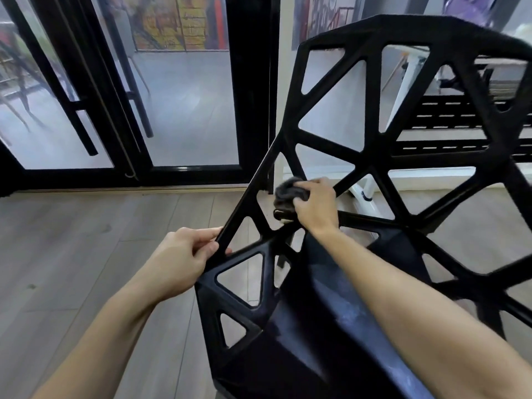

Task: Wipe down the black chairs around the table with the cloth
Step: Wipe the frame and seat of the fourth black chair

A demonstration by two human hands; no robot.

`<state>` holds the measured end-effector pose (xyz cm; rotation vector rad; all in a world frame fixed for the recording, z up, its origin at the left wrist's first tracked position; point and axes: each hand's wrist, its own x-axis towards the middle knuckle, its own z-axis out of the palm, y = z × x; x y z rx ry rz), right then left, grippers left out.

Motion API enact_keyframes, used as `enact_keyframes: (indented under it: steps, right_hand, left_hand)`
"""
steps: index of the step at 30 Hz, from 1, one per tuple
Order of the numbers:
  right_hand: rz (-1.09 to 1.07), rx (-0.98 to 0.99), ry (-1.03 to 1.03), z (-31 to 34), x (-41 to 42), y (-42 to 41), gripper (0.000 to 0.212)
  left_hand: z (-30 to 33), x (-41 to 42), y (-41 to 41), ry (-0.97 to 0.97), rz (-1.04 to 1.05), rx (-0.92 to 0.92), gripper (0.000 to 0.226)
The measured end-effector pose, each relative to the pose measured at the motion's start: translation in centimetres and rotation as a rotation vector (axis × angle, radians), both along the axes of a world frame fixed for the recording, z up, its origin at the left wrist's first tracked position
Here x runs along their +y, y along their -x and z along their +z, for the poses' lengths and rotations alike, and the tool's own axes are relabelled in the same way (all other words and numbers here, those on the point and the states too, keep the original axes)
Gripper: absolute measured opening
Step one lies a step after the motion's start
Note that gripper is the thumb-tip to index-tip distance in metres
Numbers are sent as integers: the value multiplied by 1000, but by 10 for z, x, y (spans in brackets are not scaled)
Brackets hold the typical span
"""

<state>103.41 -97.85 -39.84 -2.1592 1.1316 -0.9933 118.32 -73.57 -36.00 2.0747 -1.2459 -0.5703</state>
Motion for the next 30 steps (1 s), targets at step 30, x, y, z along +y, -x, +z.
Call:
enact_keyframes:
  steps: [30]
  right_hand:
    - [-191, -259, 464, 125, -83, -13, 54]
  left_hand:
    - [3, -59, 8, 132, 137, 31, 38]
